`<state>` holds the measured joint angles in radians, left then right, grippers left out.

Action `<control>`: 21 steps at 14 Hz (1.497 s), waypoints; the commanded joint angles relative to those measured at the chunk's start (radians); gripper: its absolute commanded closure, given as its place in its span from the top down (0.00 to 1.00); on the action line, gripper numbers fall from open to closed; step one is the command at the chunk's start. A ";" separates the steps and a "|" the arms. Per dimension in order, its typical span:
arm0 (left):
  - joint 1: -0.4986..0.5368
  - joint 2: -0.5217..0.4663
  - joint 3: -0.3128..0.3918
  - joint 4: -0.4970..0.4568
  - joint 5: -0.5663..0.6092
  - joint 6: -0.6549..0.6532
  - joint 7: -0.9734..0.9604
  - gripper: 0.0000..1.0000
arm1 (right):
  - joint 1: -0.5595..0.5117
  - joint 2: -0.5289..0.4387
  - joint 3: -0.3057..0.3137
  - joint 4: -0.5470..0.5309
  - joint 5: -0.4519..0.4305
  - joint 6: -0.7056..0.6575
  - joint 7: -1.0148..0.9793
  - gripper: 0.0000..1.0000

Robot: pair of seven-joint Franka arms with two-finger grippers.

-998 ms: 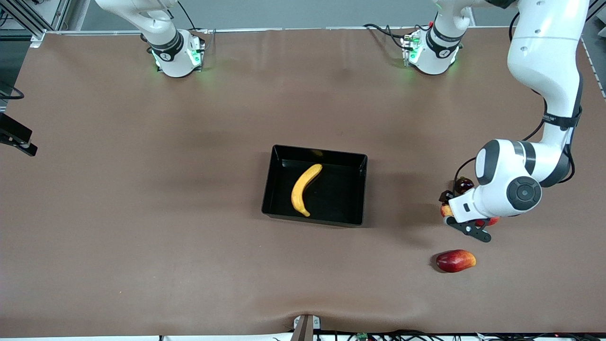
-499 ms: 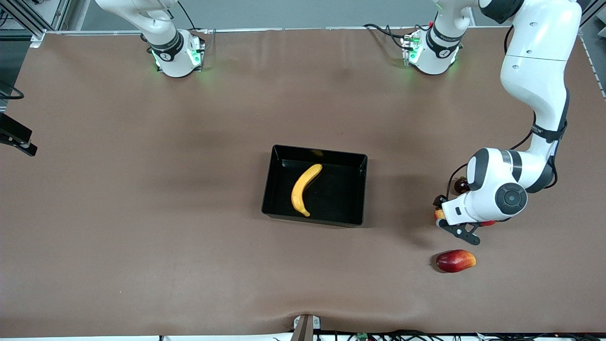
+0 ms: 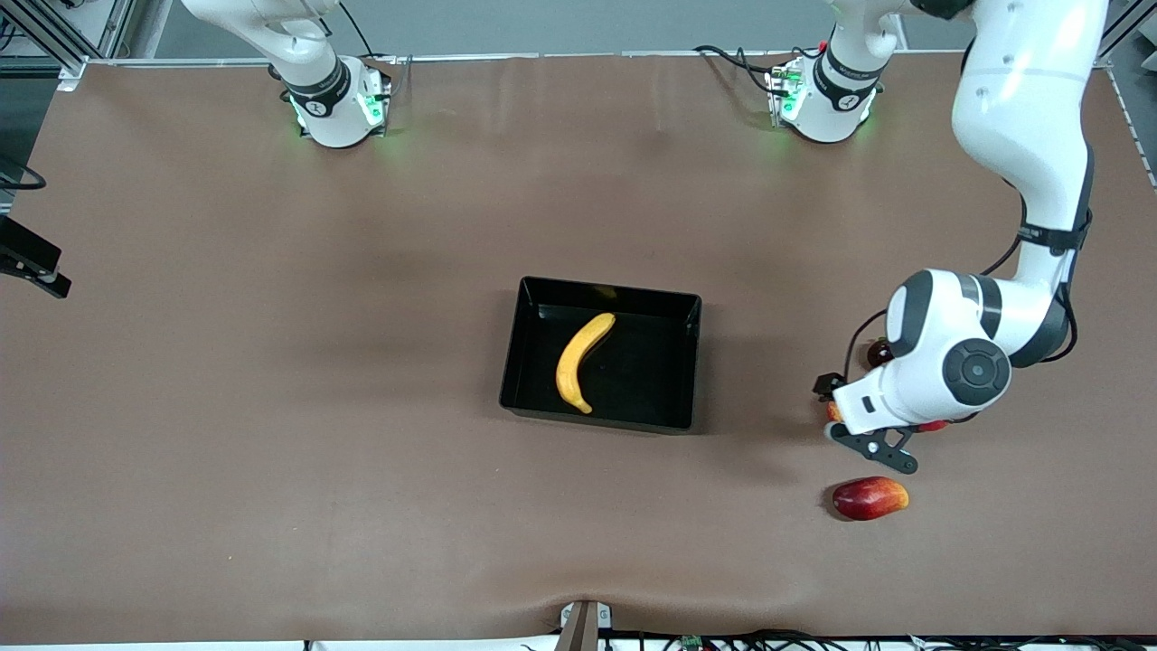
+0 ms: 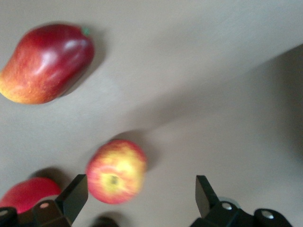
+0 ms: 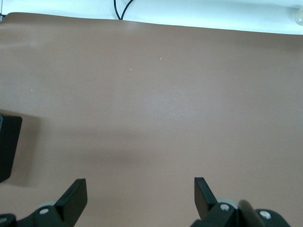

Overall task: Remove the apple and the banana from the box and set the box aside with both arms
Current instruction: 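Move the left gripper back into the box and grasp the banana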

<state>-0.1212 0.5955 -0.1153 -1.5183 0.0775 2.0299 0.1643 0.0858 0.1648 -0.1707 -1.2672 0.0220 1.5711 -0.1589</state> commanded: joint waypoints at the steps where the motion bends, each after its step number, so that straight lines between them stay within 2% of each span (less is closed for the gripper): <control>1: -0.112 -0.003 0.002 0.092 -0.047 -0.094 -0.199 1.00 | -0.008 -0.013 0.008 0.002 -0.013 -0.013 -0.010 1.00; 6: -0.314 0.061 0.003 0.187 -0.078 -0.080 -0.521 1.00 | -0.008 -0.013 0.008 0.002 -0.013 -0.013 -0.010 1.00; 9: -0.418 0.105 0.006 0.205 -0.079 0.019 -0.659 1.00 | -0.008 -0.013 0.008 0.002 -0.013 -0.013 -0.010 1.00; 16: -0.538 0.214 0.011 0.217 -0.079 0.237 -0.733 1.00 | -0.009 -0.011 0.010 0.002 -0.023 -0.013 -0.010 1.00; 21: -0.571 0.276 0.013 0.204 -0.070 0.296 -0.729 1.00 | -0.006 -0.010 0.011 0.022 -0.027 -0.011 -0.010 1.00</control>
<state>-0.6706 0.8441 -0.1171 -1.3339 0.0118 2.3113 -0.5575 0.0858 0.1645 -0.1702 -1.2547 0.0128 1.5711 -0.1595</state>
